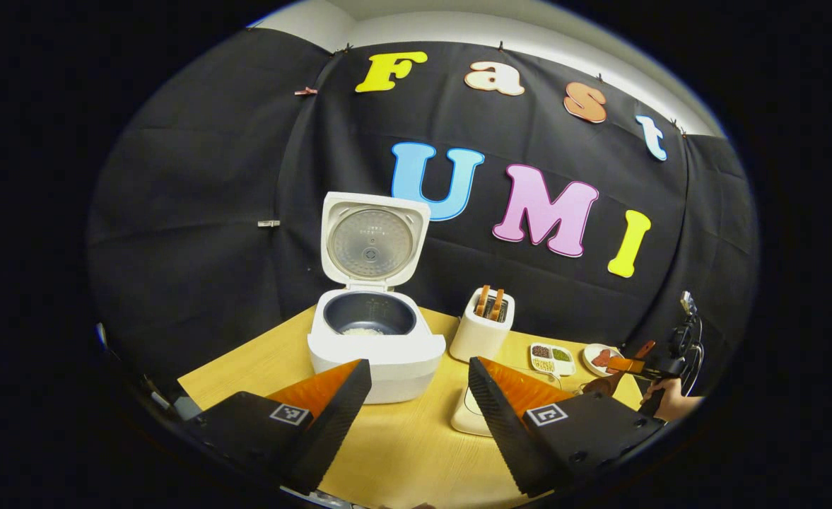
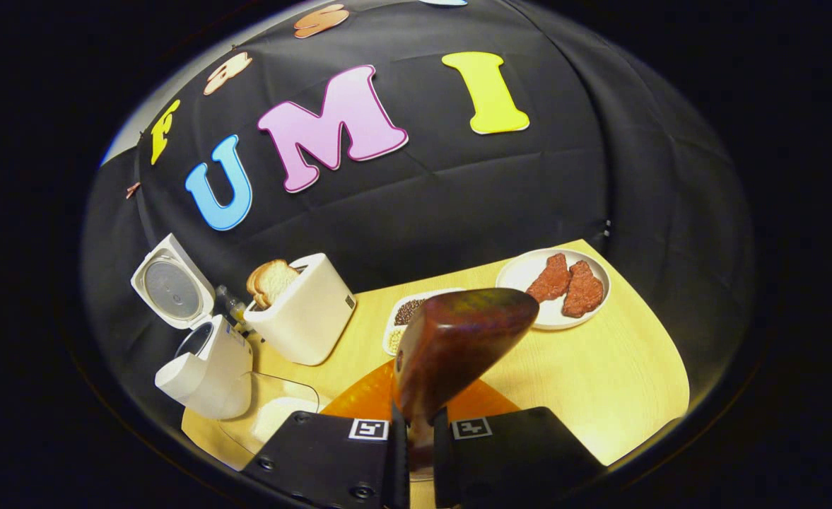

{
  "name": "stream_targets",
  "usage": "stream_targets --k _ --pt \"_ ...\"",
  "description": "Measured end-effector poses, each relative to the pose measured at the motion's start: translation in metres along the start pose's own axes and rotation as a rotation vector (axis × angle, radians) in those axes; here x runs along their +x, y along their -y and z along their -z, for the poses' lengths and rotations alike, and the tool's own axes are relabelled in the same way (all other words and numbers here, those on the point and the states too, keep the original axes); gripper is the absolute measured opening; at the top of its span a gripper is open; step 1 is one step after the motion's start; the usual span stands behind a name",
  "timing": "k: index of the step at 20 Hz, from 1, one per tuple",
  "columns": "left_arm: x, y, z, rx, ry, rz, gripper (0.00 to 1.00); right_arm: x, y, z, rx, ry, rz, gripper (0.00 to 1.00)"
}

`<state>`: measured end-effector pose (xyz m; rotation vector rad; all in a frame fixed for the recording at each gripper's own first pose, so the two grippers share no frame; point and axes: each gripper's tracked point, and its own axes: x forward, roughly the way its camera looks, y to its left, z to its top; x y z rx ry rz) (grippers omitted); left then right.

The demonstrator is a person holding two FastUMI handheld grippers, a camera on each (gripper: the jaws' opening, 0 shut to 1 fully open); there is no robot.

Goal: Close the left gripper, press the button to open the rice cooker; take a wooden spoon from the chopstick holder with the right hand, scoop a spoonful of rice and pour it into the rice cooker, then put the wooden spoon back into the chopstick holder.

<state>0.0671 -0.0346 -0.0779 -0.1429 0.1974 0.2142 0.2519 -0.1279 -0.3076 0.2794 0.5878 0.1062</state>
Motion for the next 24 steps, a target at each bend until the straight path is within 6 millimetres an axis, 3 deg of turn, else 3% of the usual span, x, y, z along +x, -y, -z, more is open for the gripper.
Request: stream_targets --k 7,11,14,19,24 --pt "-0.007 -0.002 0.001 -0.018 0.007 -0.042 0.96 0.015 0.007 0.029 0.028 -0.067 0.006 0.18" --pt "-0.007 -0.001 -0.001 -0.015 0.013 -0.027 0.96 0.005 0.007 0.025 0.022 -0.038 0.025 0.28" --pt "0.001 0.001 -0.007 -0.014 0.02 -0.002 0.96 -0.017 0.008 0.019 -0.004 -0.006 0.048 0.99" --pt "0.022 0.0 -0.043 0.021 0.065 0.049 0.96 -0.068 0.013 0.002 -0.117 0.097 0.136 0.99" --pt "0.059 -0.006 -0.109 0.076 0.133 0.068 0.96 -0.128 0.007 -0.033 -0.268 0.223 0.193 0.98"
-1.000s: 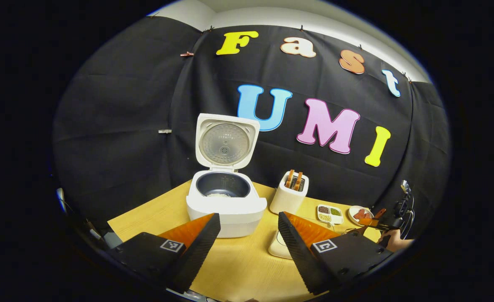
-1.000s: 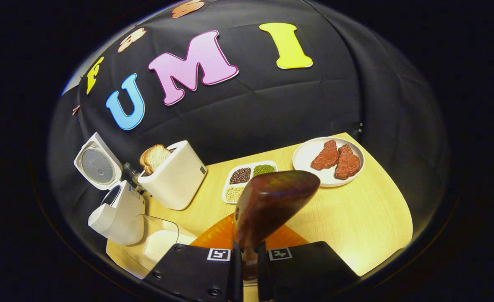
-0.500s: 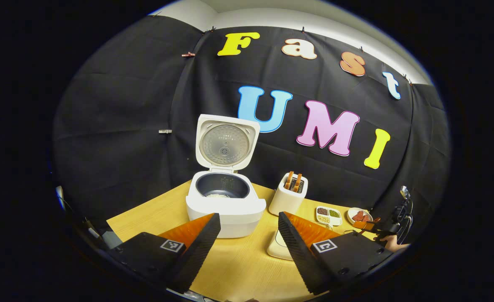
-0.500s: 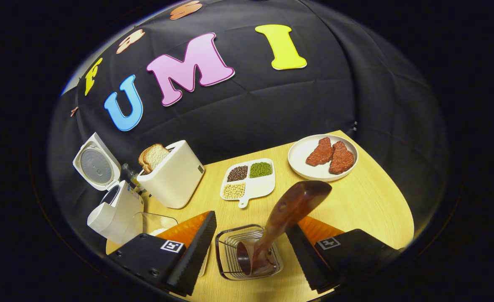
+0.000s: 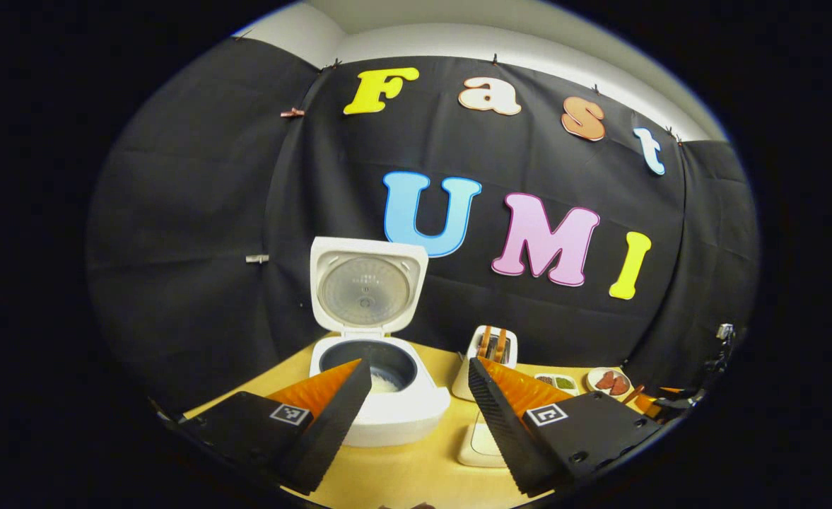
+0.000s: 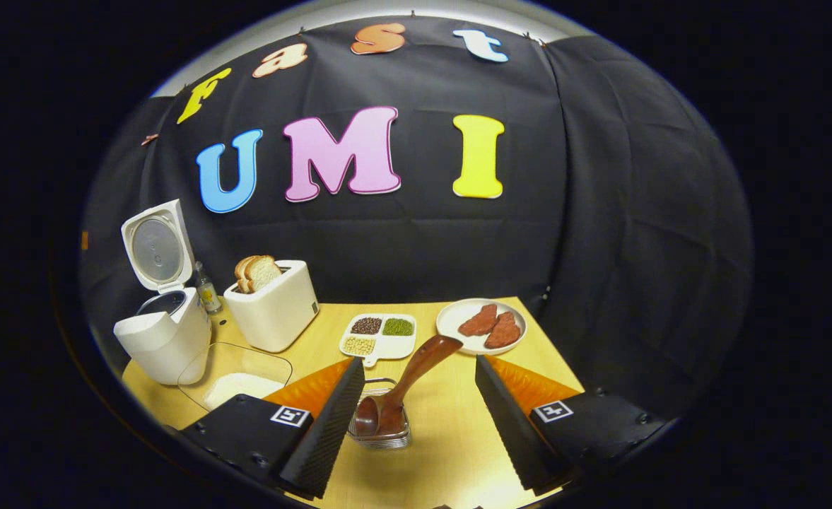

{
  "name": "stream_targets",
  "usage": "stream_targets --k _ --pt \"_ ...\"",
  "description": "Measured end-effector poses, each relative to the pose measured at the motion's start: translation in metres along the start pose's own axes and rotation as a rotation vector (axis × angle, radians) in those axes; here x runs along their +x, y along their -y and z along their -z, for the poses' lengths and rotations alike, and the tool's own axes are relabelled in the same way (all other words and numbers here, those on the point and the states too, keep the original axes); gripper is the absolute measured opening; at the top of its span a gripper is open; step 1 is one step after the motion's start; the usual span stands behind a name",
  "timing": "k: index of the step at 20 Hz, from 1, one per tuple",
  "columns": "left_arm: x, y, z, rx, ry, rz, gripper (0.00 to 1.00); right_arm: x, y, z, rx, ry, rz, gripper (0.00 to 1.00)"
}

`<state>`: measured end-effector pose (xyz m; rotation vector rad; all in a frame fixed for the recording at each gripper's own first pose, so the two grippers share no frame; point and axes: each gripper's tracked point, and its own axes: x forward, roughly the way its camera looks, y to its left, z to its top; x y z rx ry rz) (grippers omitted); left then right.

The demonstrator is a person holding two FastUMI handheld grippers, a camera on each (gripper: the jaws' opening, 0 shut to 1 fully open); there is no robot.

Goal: Close the left gripper, press the button to open the rice cooker; take a wooden spoon from the chopstick holder with the right hand, scoop a spoonful of rice and pour it into the rice cooker, then put the wooden spoon back into the chopstick holder.

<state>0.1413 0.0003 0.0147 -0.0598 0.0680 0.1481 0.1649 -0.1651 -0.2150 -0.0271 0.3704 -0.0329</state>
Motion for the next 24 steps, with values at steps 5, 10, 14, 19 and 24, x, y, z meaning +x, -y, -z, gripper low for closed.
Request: stream_targets --k 5,10,14,19,24 --pt "0.047 -0.025 -0.076 -0.004 0.088 -0.028 0.95 -0.043 -0.02 -0.025 -0.012 0.028 -0.028 0.98" --pt "0.108 -0.055 -0.137 0.041 0.148 -0.064 0.95 -0.061 -0.051 -0.046 -0.073 0.065 -0.082 0.98" --pt "0.163 -0.073 -0.157 0.029 0.152 -0.061 0.95 -0.058 -0.064 -0.071 -0.083 0.09 -0.102 0.99" --pt "0.235 -0.087 -0.164 0.079 0.143 -0.06 0.95 -0.061 -0.072 -0.093 -0.075 0.111 -0.085 0.99" --pt "0.296 -0.11 -0.128 0.069 0.079 -0.084 0.94 -0.068 -0.08 -0.085 -0.096 0.09 -0.084 0.98"
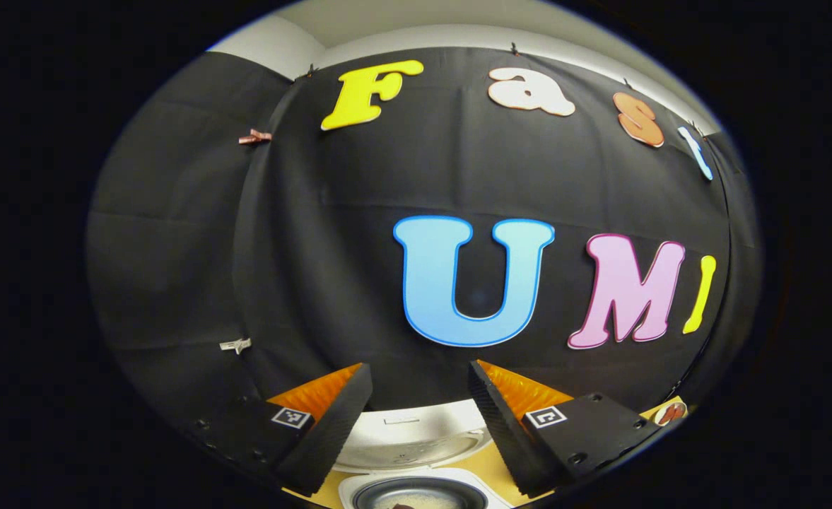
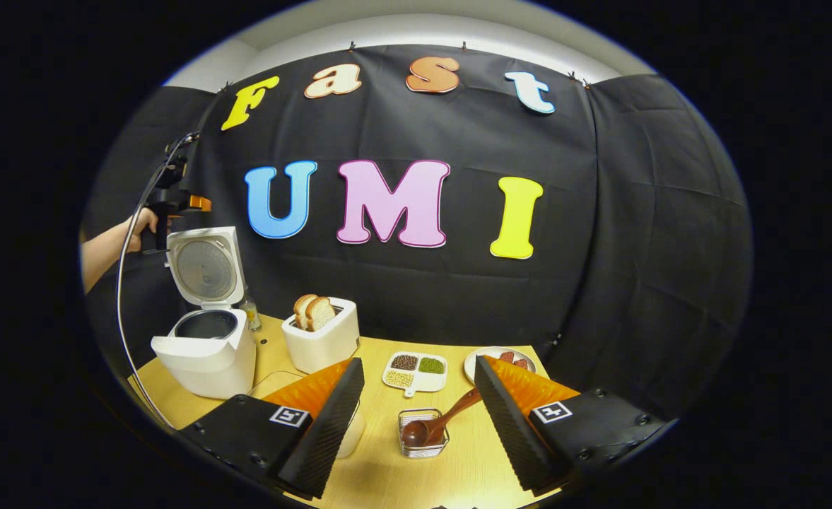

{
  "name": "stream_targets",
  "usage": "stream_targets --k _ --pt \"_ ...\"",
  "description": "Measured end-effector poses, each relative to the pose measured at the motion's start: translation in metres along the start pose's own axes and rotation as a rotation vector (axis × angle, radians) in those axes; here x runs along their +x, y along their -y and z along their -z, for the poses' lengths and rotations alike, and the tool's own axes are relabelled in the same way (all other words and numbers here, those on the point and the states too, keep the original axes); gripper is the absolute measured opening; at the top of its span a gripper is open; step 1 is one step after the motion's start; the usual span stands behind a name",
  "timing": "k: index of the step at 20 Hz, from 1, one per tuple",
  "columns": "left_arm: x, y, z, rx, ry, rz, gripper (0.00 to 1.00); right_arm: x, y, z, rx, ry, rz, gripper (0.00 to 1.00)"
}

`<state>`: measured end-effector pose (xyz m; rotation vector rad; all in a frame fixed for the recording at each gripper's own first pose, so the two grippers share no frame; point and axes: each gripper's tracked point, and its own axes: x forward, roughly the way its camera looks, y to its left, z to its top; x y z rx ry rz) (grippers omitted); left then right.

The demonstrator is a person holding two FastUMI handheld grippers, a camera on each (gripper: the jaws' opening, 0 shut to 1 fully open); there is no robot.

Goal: Close the left gripper, press the button to open the rice cooker; take a wooden spoon from the chopstick holder with the right hand, scoop a spoonful of rice and pour it into the rice cooker, then put the wooden spoon back into the chopstick holder.

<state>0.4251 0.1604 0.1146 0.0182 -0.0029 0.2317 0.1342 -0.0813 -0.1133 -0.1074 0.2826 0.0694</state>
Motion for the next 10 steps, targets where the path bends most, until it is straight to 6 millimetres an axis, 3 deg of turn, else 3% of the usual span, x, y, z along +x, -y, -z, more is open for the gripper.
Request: stream_targets --k 4,7,10 --pt "0.021 -0.016 0.035 0.034 -0.095 -0.067 0.94 -0.01 -0.001 0.007 0.004 -0.01 0.008 0.99" --pt "0.016 -0.013 0.04 0.037 -0.124 -0.083 0.96 -0.015 -0.003 0.02 0.032 -0.036 0.002 0.98" --pt "-0.001 -0.007 0.045 0.014 -0.178 -0.083 0.98 -0.014 -0.005 0.02 0.028 -0.025 -0.027 0.99"
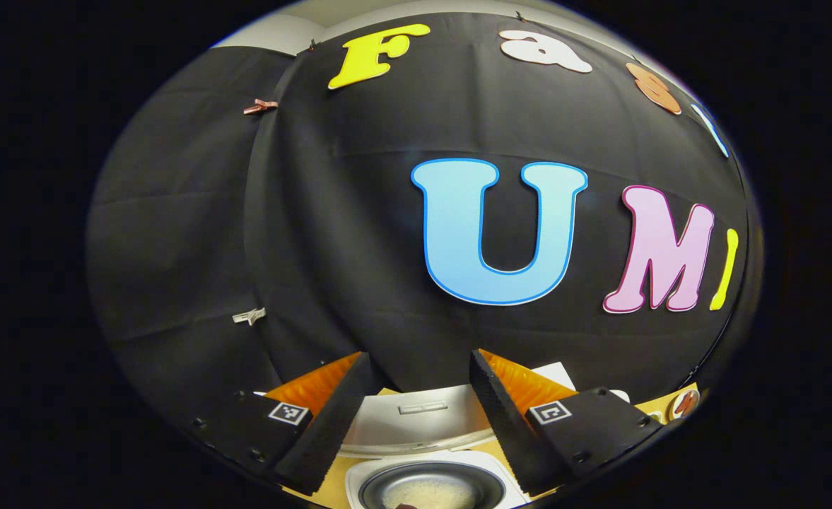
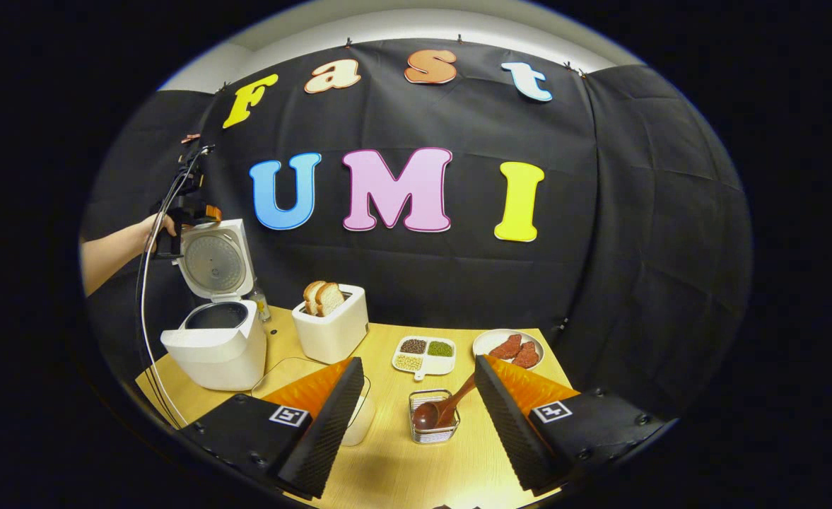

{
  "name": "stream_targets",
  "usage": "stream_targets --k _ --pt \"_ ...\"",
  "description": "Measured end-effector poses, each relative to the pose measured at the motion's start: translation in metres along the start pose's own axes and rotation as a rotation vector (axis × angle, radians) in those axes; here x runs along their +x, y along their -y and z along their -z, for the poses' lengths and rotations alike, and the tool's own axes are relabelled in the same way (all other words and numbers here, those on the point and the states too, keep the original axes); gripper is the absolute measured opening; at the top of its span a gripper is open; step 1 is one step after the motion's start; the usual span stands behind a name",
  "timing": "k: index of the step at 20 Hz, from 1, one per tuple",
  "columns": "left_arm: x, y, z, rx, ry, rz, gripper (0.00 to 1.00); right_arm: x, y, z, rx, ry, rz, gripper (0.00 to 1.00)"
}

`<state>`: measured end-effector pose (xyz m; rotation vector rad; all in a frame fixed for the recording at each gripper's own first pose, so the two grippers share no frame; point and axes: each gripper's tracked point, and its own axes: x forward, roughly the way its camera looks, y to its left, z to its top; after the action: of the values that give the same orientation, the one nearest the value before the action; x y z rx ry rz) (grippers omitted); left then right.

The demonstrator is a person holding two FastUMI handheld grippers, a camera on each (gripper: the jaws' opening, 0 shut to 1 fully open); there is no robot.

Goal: Close the left gripper, press the button to open the rice cooker; take a wooden spoon from the chopstick holder with the right hand, scoop a spoonful of rice and pour it into the rice cooker, then put the wooden spoon back into the chopstick holder.

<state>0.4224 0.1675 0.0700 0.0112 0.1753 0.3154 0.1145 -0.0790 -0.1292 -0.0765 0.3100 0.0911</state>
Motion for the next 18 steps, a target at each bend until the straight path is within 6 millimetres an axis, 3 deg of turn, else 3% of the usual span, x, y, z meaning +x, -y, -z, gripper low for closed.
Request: stream_targets --k 6,10,14,18 --pt "-0.054 0.014 0.033 -0.086 -0.101 0.003 0.98 -0.003 -0.006 0.003 0.019 0.011 -0.039 0.99" --pt "-0.092 0.023 0.075 -0.13 -0.161 0.012 0.98 -0.013 -0.019 0.024 0.03 -0.041 -0.085 0.99" --pt "-0.113 0.028 0.12 -0.109 -0.199 0.006 0.98 -0.019 -0.018 0.037 0.031 -0.07 -0.091 0.99" --pt "-0.119 0.034 0.164 -0.057 -0.26 -0.014 0.97 -0.019 -0.016 0.044 0.07 -0.093 -0.095 0.99"
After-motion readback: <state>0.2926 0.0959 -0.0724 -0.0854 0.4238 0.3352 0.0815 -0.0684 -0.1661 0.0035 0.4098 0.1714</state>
